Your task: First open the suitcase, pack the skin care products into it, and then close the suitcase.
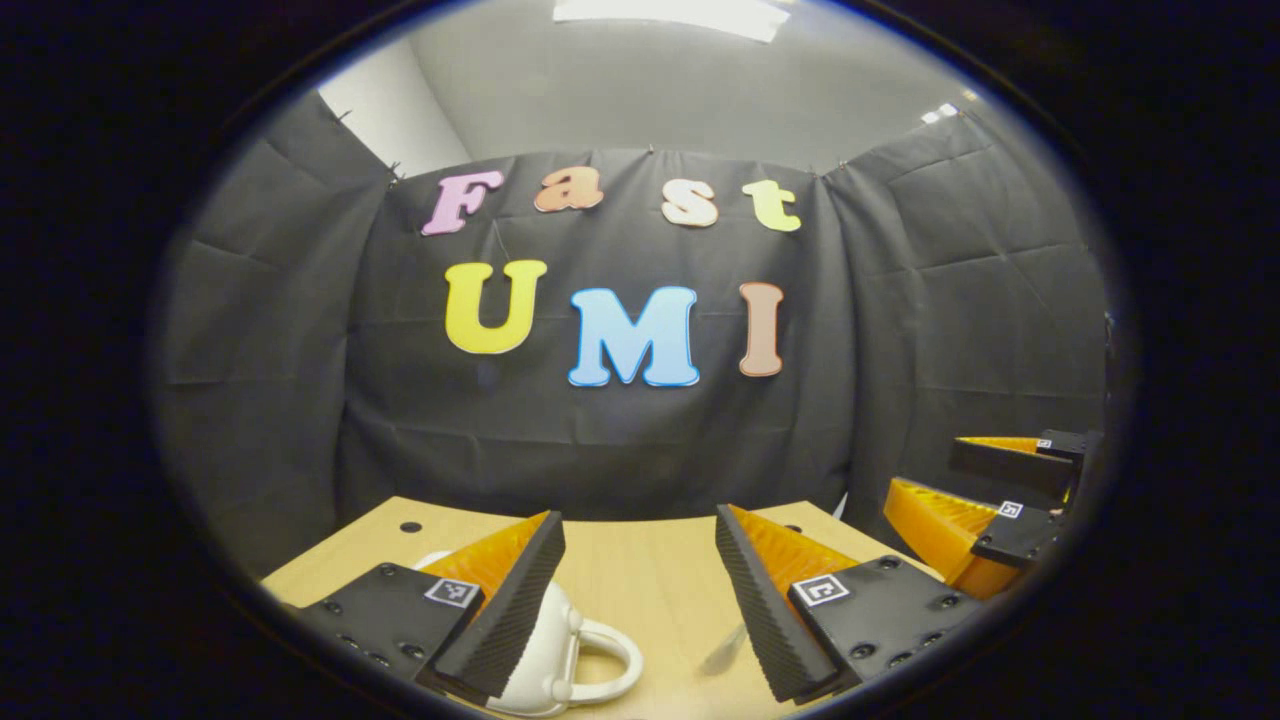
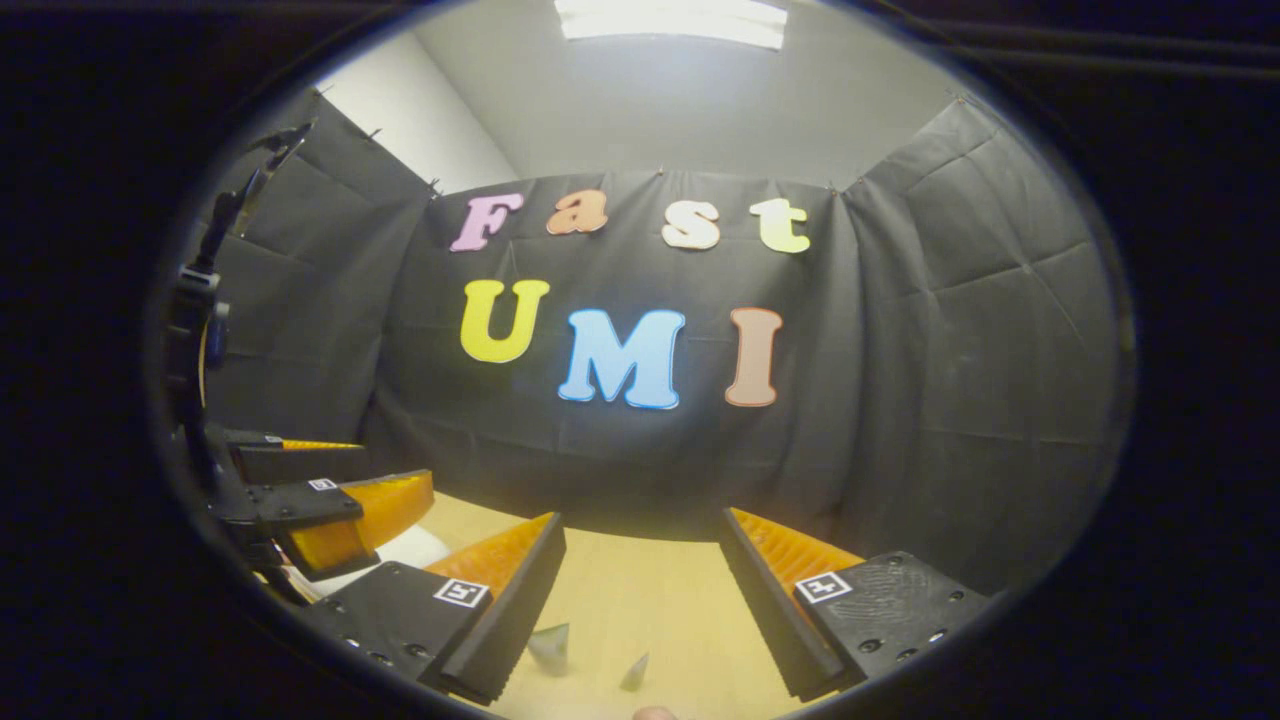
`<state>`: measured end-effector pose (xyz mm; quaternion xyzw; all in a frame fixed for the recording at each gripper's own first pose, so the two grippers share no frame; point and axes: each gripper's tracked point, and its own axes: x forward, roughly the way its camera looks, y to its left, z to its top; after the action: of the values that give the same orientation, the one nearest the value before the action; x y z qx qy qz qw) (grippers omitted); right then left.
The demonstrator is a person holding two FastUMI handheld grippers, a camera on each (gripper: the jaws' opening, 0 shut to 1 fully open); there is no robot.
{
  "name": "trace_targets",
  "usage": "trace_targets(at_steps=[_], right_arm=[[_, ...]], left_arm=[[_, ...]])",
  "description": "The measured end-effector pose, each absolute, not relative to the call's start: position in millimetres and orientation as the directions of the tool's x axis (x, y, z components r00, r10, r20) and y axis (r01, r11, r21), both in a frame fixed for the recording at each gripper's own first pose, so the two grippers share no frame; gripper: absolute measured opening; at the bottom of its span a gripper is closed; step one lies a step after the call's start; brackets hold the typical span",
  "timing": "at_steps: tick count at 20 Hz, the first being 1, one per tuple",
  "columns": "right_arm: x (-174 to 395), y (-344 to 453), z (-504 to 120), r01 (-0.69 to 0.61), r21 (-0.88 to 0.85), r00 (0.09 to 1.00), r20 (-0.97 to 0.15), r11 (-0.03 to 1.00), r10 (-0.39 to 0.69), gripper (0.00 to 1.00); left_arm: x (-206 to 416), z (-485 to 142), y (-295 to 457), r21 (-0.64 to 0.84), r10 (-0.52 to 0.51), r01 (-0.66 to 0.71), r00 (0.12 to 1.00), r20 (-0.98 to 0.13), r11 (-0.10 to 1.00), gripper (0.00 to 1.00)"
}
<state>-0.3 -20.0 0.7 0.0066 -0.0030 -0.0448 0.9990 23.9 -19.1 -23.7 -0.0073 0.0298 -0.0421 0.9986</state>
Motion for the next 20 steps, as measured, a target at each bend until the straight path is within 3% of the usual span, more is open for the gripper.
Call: trace_targets(at_steps=[9, 13, 16, 20], right_arm=[[-5, -33, -15, 0.146, 0.02, 0.988, -0.045, 0.989, -0.145, 0.94], [-10, -34, -20, 0.134, 0.016, 0.989, -0.06, 0.991, -0.133, 0.94], [-15, -41, -26, 0.13, 0.01, 0.989, -0.072, 0.992, -0.129, 0.94], [-23, -55, -33, 0.112, 0.001, 0.99, -0.085, 0.994, -0.111, 0.94]], left_arm=[[32, -52, -33, -0.014, -0.136, 0.135, 0.982, -0.132, 0.991, 0.97], [46, -117, -29, -0.041, -0.139, 0.133, 0.931, -0.338, 0.99, 0.97], [58, -182, -22, -0.096, -0.134, 0.097, 0.827, -0.546, 0.991, 0.98], [76, -237, -20, -0.155, -0.142, 0.046, 0.7, -0.7, 0.987, 0.98]])
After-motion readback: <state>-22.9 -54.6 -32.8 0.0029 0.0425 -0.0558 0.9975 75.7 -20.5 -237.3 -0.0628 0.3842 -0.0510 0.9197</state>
